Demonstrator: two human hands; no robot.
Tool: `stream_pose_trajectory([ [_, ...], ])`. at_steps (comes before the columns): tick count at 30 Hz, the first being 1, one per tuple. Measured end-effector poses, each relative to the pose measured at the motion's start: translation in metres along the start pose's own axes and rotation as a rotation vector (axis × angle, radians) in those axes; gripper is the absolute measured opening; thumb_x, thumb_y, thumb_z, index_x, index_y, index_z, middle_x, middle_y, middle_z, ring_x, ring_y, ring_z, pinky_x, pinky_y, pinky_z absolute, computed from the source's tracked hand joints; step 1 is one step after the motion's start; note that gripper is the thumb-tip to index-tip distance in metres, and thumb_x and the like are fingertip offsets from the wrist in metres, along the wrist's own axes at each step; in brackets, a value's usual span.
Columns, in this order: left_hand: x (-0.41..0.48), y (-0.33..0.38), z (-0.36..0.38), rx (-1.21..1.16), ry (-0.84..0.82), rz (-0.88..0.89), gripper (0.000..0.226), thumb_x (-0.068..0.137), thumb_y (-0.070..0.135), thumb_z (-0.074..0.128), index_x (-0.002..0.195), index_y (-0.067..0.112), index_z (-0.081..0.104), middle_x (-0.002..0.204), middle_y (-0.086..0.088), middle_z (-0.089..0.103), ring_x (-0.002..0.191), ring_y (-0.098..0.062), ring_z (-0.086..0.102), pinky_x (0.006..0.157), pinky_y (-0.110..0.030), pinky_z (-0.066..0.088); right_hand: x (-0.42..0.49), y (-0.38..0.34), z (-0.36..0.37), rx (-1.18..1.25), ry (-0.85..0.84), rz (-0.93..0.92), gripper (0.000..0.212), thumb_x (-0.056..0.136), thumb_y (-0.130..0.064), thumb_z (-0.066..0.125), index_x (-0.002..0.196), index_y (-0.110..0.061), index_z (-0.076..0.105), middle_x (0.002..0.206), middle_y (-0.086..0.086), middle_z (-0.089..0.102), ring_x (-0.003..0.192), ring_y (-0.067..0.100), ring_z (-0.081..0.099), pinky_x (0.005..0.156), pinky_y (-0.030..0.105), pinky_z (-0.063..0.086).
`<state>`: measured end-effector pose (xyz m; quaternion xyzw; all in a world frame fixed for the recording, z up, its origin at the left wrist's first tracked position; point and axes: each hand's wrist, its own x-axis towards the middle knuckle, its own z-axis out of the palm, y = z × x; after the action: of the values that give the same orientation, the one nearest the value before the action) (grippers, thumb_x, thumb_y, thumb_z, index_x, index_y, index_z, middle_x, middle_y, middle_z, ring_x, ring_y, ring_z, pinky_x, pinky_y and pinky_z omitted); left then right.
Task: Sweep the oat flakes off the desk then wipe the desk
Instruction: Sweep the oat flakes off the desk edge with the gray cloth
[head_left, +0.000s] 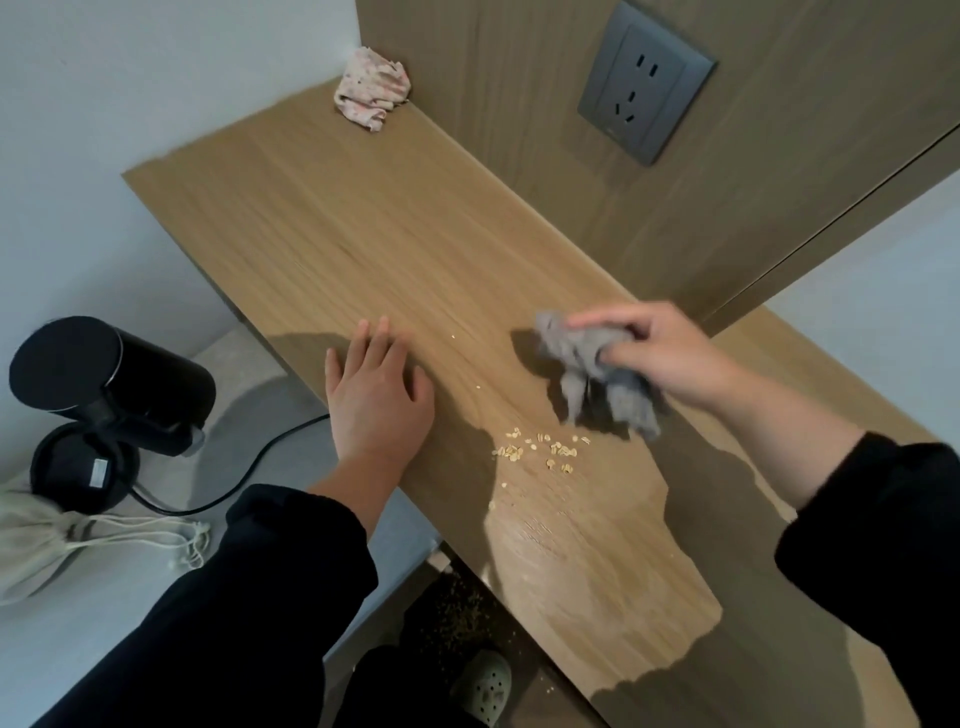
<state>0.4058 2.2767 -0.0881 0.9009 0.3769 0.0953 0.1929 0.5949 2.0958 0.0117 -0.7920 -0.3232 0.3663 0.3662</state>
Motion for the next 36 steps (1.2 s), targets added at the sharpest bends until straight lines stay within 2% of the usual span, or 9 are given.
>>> stream_pose_trajectory([
  [3, 0.000, 0.000, 0.000, -0.007, 0.001, -0.001, 0.048, 0.096, 0.027, 0.040, 0.143, 0.018, 0.043, 0.157, -0.001, 0.027, 0.148, -0.018, 0.011, 0.120, -0.046, 0.001, 0.028, -0.021, -0.024, 0.034, 0.161, -0.076, 0.050, 0.087, 0.003, 0.055, 0.111, -0.038, 0.067, 0.125, -0.007, 0.058, 0.108, 0.011, 0.057, 0.091, 0.028, 0.047],
  [8, 0.000, 0.000, 0.001, -0.005, 0.029, -0.036, 0.050, 0.097, 0.023, 0.038, 0.146, 0.016, 0.038, 0.158, -0.002, 0.027, 0.148, -0.020, 0.011, 0.120, -0.048, 0.003, 0.115, 0.003, -0.003, -0.466, 0.139, -0.115, 0.057, 0.098, -0.009, 0.050, 0.150, -0.026, 0.033, 0.146, -0.003, 0.040, 0.136, 0.018, 0.034, 0.111, 0.029, 0.027],
  [12, 0.002, -0.002, 0.004, 0.026, 0.030, -0.061, 0.052, 0.097, 0.021, 0.035, 0.149, 0.016, 0.033, 0.160, -0.002, 0.020, 0.149, -0.019, 0.005, 0.120, -0.048, 0.000, 0.158, 0.022, 0.030, -0.604, 0.201, -0.093, 0.047, 0.103, -0.025, 0.039, 0.150, -0.028, 0.033, 0.158, -0.004, 0.027, 0.146, 0.026, 0.019, 0.119, 0.044, 0.015],
  [16, 0.002, -0.004, 0.005, 0.008, 0.060, -0.072, 0.051, 0.094, 0.016, 0.036, 0.145, 0.012, 0.040, 0.158, -0.004, 0.025, 0.148, -0.020, 0.009, 0.120, -0.046, 0.001, 0.158, 0.001, 0.057, -0.634, 0.050, -0.200, 0.045, 0.102, -0.026, 0.043, 0.146, -0.032, 0.040, 0.157, -0.007, 0.030, 0.147, 0.025, 0.018, 0.118, 0.053, 0.012],
  [21, 0.003, -0.005, 0.006, -0.028, 0.072, -0.093, 0.053, 0.092, 0.015, 0.033, 0.144, 0.012, 0.042, 0.157, -0.005, 0.027, 0.148, -0.020, 0.011, 0.120, -0.044, 0.002, 0.107, -0.007, 0.076, -0.544, -0.174, -0.352, 0.057, 0.087, 0.008, 0.045, 0.129, -0.026, 0.062, 0.147, -0.004, 0.046, 0.140, 0.026, 0.028, 0.117, 0.052, 0.017],
  [27, 0.002, -0.002, 0.003, -0.015, 0.056, -0.090, 0.050, 0.095, 0.014, 0.034, 0.145, 0.012, 0.039, 0.158, -0.005, 0.025, 0.148, -0.019, 0.010, 0.120, -0.043, -0.001, 0.023, 0.021, 0.073, -0.531, -0.318, -0.404, 0.057, 0.082, 0.016, 0.049, 0.122, -0.019, 0.068, 0.140, -0.003, 0.054, 0.138, 0.020, 0.034, 0.118, 0.032, 0.019],
  [30, 0.002, 0.000, 0.002, 0.006, 0.049, -0.089, 0.049, 0.097, 0.016, 0.033, 0.146, 0.013, 0.038, 0.159, -0.004, 0.024, 0.148, -0.020, 0.010, 0.120, -0.044, 0.000, 0.004, 0.017, 0.049, -0.411, -0.145, -0.268, 0.056, 0.088, 0.014, 0.048, 0.124, -0.024, 0.065, 0.138, -0.015, 0.050, 0.131, 0.005, 0.037, 0.107, 0.008, 0.024],
  [33, 0.002, 0.001, 0.001, 0.028, 0.019, -0.096, 0.051, 0.098, 0.020, 0.030, 0.148, 0.014, 0.032, 0.160, -0.003, 0.019, 0.149, -0.018, 0.005, 0.120, -0.043, -0.001, 0.010, 0.035, 0.004, -0.486, 0.136, -0.204, 0.052, 0.088, 0.010, 0.051, 0.129, -0.021, 0.062, 0.141, -0.009, 0.050, 0.131, 0.011, 0.039, 0.109, 0.015, 0.023],
  [36, 0.002, 0.003, 0.000, 0.070, -0.020, -0.086, 0.054, 0.097, 0.024, 0.032, 0.150, 0.017, 0.030, 0.161, -0.004, 0.015, 0.149, -0.019, 0.003, 0.120, -0.045, -0.003, 0.011, 0.076, -0.016, -0.657, 0.217, -0.117, 0.051, 0.089, 0.003, 0.053, 0.137, -0.014, 0.054, 0.145, 0.007, 0.048, 0.133, 0.032, 0.039, 0.113, 0.029, 0.021],
])
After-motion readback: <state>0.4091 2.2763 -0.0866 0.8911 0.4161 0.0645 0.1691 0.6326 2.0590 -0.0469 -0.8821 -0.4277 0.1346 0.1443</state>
